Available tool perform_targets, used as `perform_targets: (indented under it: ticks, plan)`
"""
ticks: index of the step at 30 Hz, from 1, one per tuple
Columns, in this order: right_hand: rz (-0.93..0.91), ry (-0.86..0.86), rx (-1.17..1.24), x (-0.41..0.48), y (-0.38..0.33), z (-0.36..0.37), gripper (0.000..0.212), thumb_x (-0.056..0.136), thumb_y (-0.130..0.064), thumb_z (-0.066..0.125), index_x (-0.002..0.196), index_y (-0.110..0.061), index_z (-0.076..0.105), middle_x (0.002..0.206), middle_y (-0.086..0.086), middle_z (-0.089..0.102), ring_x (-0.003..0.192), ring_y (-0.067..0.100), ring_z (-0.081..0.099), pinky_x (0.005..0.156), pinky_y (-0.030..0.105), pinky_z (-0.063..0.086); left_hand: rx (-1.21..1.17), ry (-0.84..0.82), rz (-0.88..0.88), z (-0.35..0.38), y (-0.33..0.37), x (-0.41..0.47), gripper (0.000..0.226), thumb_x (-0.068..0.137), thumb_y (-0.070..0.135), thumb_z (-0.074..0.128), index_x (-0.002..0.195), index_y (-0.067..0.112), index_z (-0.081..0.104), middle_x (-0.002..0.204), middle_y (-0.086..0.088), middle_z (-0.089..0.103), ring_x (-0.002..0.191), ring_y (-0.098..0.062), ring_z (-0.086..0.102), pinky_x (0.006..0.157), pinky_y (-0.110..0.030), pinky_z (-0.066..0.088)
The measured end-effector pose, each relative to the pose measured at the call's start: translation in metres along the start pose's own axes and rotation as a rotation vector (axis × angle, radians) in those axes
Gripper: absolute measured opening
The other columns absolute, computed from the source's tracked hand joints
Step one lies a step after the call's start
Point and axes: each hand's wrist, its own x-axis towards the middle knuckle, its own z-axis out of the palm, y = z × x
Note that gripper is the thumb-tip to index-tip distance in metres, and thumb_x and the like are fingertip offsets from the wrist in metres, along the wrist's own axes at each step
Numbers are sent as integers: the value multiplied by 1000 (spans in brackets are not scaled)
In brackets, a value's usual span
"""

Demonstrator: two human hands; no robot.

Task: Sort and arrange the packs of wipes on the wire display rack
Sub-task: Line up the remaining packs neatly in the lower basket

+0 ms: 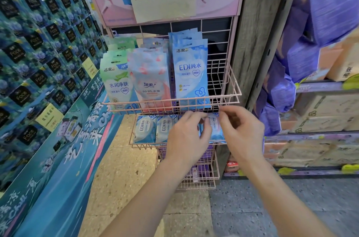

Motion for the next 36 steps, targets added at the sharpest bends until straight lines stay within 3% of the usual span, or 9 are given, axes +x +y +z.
perform_targets:
  ticks: [5,8,10,13,16,18,24,30,36]
  plan:
    - [-36,-15,209,43,-66,-7,23,89,-8,69,112,-14,68,94,-8,72,81,-1,67,79,18,55,-9,354,110,-33,29,25,27,90,10,69,116,11,74,102,-4,71,93,-25,67,85,-34,54]
    - [103,-246,26,90,-77,13,58,83,-22,77,135,-14,53,115,-9,63,100,5,64,90,25,53,56,286,14,-44,36,44,41,91,12,68,132,11,66,119,-8,64,108,-29,63,92,-42,54]
    - [248,-446,42,119,-74,31,71,73,-28,83,135,-10,53,118,-5,67,106,13,68,91,32,55,68,215,-56,-49,39,51,44,93,14,65,138,14,62,127,-5,61,113,-27,62,93,-42,53]
    - [385,-610,153,143,-68,53,64,57,-29,83,116,-8,67,105,6,78,95,22,75,92,43,59,94,155,-93,-50,42,54,48,97,17,61,145,18,57,136,-2,61,119,-25,62,92,-38,49]
    - [447,-705,220,151,-61,63,41,74,-13,79,113,-3,69,106,14,78,94,28,75,92,43,59,125,125,-100,-47,43,54,47,99,18,58,146,15,55,137,-7,63,119,-28,64,93,-41,51]
    - [469,-766,259,153,-54,65,48,76,-9,80,121,-3,66,109,14,77,101,30,75,94,47,58,140,126,-109,-47,43,54,46,100,18,57,146,14,55,136,-8,64,118,-29,65,92,-41,52]
    - [460,-784,224,152,-43,60,81,77,-15,87,134,-15,30,123,8,69,102,21,73,83,34,59,145,109,-114,-49,41,52,46,100,16,59,146,15,55,137,-6,63,117,-27,66,93,-39,52]
    - [330,-942,219,153,-40,50,76,72,-9,87,136,-18,47,123,1,73,112,19,71,102,43,54,86,130,-143,-47,44,46,42,97,13,63,138,19,58,136,0,60,113,-24,65,91,-36,49]
    - [170,-1023,190,143,-48,42,61,78,-6,83,130,-24,59,123,-3,74,115,15,69,105,40,51,52,162,-178,-46,42,45,46,94,9,66,139,16,57,133,-2,59,113,-26,65,90,-38,50]
